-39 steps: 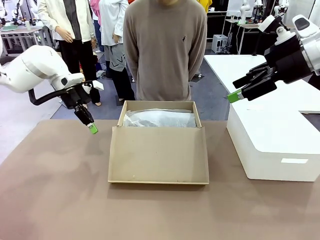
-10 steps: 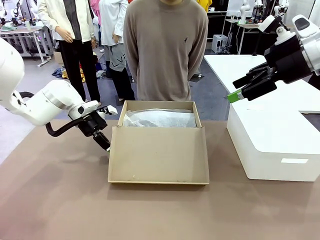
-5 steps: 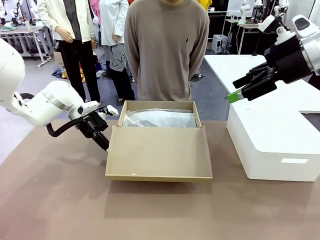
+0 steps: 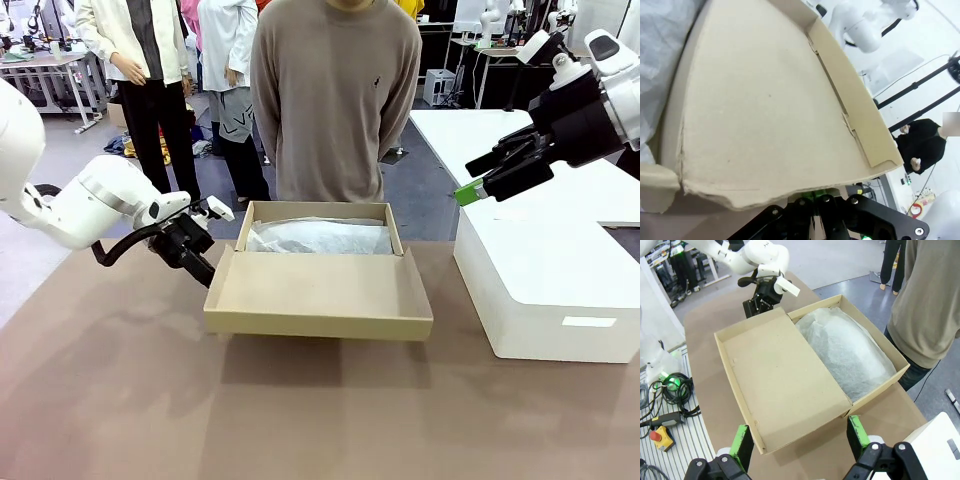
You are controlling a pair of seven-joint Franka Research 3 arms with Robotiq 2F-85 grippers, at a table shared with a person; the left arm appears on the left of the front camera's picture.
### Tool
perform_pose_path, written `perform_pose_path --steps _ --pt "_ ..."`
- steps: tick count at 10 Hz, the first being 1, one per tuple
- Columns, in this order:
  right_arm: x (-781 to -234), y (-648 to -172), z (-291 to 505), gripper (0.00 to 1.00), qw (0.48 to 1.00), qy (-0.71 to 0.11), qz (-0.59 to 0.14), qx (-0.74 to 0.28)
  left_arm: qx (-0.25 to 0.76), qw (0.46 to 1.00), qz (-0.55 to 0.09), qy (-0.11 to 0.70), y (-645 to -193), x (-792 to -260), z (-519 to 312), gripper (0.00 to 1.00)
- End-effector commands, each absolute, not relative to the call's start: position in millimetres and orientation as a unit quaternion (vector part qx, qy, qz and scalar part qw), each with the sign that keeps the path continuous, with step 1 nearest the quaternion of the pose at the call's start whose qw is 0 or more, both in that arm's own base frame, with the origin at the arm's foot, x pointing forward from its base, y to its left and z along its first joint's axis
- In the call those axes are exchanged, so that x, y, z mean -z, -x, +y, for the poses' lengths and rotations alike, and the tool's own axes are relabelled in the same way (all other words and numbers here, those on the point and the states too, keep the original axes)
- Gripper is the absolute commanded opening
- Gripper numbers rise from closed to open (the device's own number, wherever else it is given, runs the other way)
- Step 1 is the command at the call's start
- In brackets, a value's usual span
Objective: Pack the shoes into the box.
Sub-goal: Close the Shoes Box.
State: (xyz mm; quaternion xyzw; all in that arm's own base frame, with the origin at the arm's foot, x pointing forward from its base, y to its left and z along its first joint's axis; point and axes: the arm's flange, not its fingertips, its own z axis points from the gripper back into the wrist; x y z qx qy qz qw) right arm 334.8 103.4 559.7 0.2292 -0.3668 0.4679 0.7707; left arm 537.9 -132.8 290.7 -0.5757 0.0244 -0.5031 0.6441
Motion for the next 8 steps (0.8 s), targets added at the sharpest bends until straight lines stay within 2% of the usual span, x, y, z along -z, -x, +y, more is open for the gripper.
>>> perform_pose_path --steps 1,4,8 --pt "-557.5 -338.3 103.1 1.0 0.759 -0.241 -0.375 -0.475 0.484 0.62 0.007 0.617 -542.8 -297.7 -130.4 0.0" --pt "-557.5 -338.3 103.1 1.0 0.759 -0.241 -0.375 -0.475 0.461 0.613 -0.004 0.642 -546.6 -310.5 -127.2 0.0" --pt "-557.5 -338.3 103.1 1.0 0.759 -0.241 -0.375 -0.475 0.425 0.634 -0.034 0.645 -548.8 -333.7 -119.3 0.0"
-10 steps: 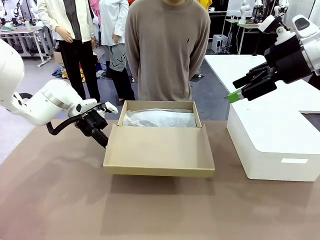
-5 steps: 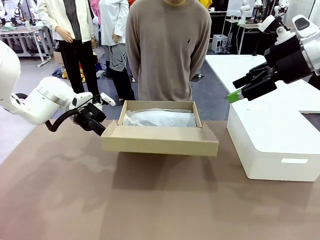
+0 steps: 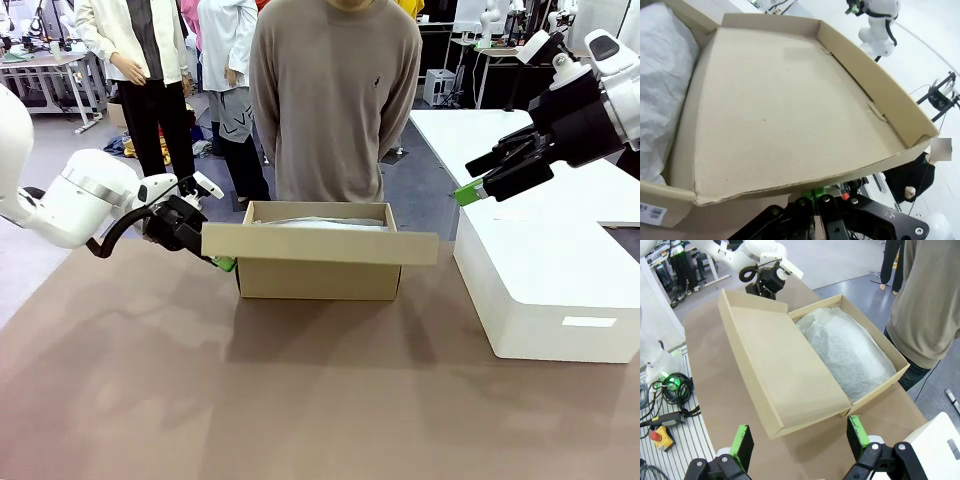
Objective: Pack the shoes into the box.
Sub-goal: Close the Shoes Box.
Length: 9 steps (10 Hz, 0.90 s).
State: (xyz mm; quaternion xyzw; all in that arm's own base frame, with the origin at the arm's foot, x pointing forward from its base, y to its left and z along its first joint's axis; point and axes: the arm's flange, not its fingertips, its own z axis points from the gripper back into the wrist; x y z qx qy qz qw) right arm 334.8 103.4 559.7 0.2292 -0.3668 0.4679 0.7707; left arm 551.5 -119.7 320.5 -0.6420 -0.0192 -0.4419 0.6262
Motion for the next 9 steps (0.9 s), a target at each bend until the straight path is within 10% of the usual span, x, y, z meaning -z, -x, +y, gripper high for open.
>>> perform_pose_path --steps 1,9 --pt "-557.5 -338.3 103.1 1.0 0.759 -0.241 -0.375 -0.475 0.421 0.638 -0.053 0.642 -549.4 -341.6 -116.7 0.0" --pt "-557.5 -338.3 103.1 1.0 0.759 -0.241 -0.375 -0.475 0.354 0.758 -0.199 0.511 -584.7 -367.2 -110.0 0.0"
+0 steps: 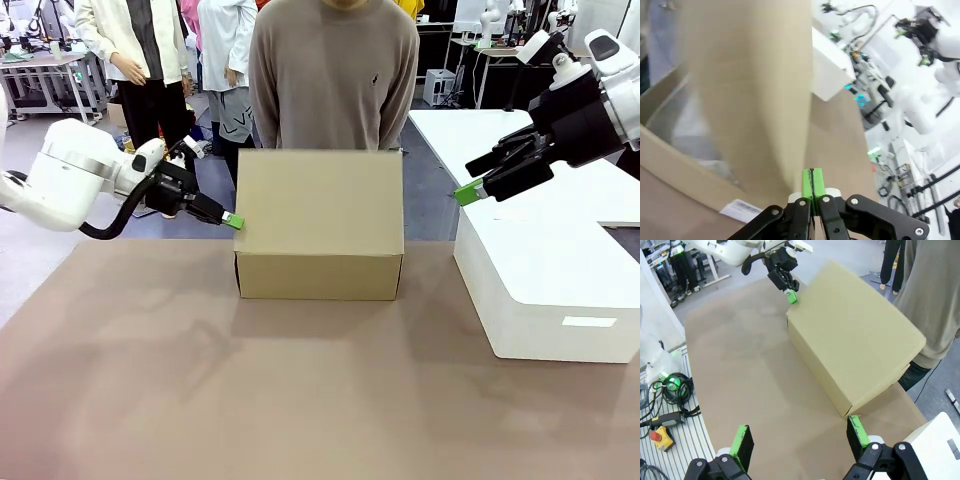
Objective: Pack the shoes into the box.
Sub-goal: Close the Shoes Box.
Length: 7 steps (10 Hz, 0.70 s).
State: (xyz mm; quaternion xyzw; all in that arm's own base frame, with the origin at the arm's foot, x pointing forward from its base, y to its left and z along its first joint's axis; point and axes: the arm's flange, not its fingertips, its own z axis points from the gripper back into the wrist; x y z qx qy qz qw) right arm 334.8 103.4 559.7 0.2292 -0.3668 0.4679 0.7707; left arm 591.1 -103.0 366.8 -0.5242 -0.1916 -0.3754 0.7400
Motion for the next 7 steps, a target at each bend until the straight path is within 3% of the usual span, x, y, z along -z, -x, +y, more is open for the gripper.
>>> perform_pose_path --steps 1,4,5,7 --pt "-557.5 -338.3 103.1 1.0 0.759 -0.241 -0.375 -0.475 0.35 0.762 -0.204 0.505 -589.2 -366.6 -111.2 0.0" --pt "-557.5 -338.3 103.1 1.0 0.759 -0.241 -0.375 -0.475 0.411 0.705 -0.225 0.532 -594.6 -390.2 -90.3 0.0" --pt "-557.5 -338.3 103.1 1.0 0.759 -0.241 -0.375 -0.475 0.364 0.756 -0.211 0.501 -598.1 -369.4 -106.4 0.0" --pt "-557.5 -338.3 103.1 1.0 0.759 -0.241 -0.375 -0.475 0.364 0.756 -0.211 0.501 -598.1 -369.4 -106.4 0.0"
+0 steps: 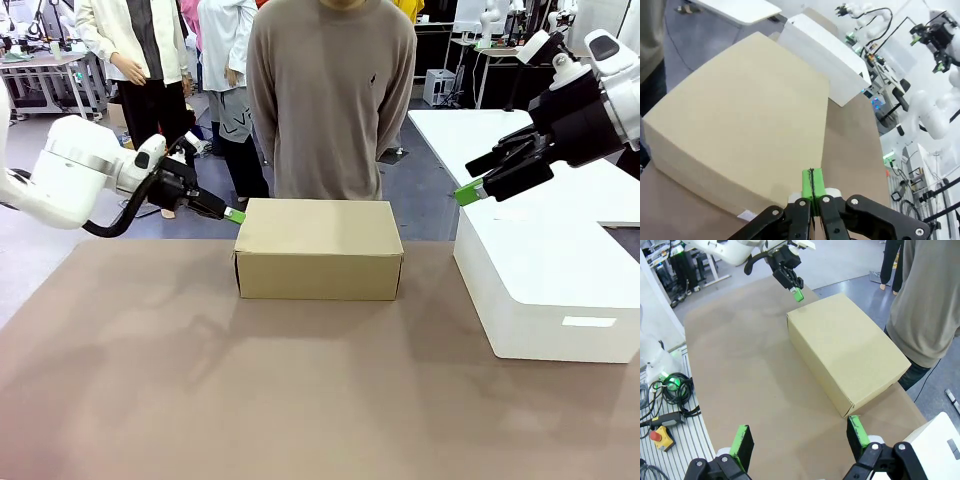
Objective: Pack the shoes into the box.
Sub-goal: Close the Shoes Box, then press down on the lid of the Shoes Box.
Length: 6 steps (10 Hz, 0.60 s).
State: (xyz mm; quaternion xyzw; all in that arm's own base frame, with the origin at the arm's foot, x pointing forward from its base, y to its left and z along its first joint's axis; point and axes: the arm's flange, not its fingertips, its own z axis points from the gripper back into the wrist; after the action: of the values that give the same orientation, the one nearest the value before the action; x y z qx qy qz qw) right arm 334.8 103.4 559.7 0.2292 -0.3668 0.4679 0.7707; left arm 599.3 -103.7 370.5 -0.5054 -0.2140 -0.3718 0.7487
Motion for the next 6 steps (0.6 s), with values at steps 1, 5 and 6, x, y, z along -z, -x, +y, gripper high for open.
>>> perform_pose_path --steps 1,5,6 --pt "-557.5 -338.3 103.1 1.0 0.759 -0.241 -0.375 -0.475 0.364 0.756 -0.211 0.501 -598.1 -369.4 -106.4 0.0" --pt "-557.5 -338.3 103.1 1.0 0.759 -0.241 -0.375 -0.475 0.364 0.756 -0.211 0.501 -598.1 -369.4 -106.4 0.0" --pt "-557.5 -338.3 103.1 1.0 0.759 -0.241 -0.375 -0.475 0.364 0.756 -0.211 0.501 -598.1 -369.4 -106.4 0.0"
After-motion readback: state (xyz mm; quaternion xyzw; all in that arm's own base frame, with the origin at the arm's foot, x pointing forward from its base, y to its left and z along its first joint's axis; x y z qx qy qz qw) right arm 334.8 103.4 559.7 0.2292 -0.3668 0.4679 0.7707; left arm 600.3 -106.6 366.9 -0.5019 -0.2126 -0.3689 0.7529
